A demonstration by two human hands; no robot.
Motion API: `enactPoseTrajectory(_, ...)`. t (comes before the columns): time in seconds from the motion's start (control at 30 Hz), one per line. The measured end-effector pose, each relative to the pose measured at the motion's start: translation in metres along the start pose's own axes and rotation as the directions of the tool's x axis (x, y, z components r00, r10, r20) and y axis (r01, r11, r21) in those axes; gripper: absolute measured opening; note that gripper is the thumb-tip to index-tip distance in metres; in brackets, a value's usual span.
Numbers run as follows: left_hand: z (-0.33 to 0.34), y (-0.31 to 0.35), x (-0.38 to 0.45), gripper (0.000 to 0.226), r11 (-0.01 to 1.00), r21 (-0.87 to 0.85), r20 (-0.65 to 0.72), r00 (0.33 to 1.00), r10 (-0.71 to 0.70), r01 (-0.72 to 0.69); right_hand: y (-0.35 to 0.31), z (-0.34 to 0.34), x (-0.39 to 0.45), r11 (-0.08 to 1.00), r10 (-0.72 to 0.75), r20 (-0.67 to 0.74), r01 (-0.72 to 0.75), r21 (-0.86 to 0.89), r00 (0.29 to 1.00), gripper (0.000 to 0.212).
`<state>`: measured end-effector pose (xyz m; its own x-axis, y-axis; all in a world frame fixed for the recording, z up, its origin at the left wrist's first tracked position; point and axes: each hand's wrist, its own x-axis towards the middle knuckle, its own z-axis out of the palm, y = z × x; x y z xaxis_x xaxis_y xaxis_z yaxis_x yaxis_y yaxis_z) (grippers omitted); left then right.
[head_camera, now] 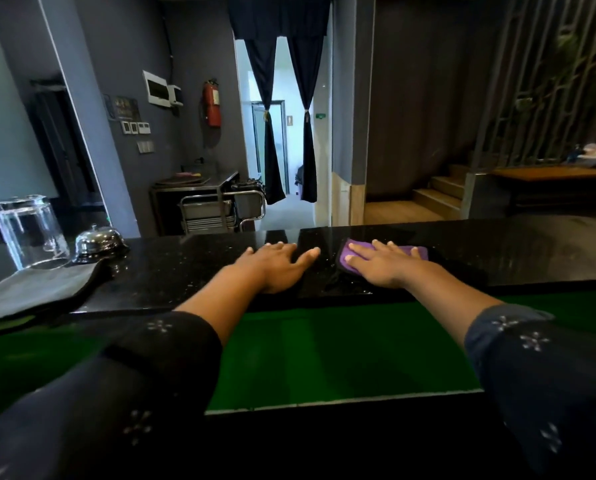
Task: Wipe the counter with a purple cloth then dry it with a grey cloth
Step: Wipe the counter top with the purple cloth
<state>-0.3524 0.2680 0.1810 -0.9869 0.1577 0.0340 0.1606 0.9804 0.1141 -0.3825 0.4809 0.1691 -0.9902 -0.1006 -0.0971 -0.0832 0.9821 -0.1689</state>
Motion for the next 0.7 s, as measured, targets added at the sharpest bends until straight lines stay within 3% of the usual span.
enactPoseTrajectory(0.13,0.018,0.031,0.035,0.078,0.990,-0.120,0.024,0.997,-0.072,0.074,0.007,0.000,0.020,1.000,-0.001,-0.004,0.001,-0.002,1.000,0.060)
enactPoseTrajectory(0.27,0.031,0.040,0.053,0.074,0.987,-0.089,0.013,0.991,-0.134,0.135,0.011,-0.008,0.056,1.000,0.017,-0.012,-0.017,0.000,1.000,0.060)
enactPoseTrajectory(0.7,0.035,0.035,0.062,0.072,0.992,-0.067,-0.014,0.994,-0.106,0.105,0.036,-0.028,0.158,0.999,-0.032,0.034,0.032,0.003,0.999,0.071)
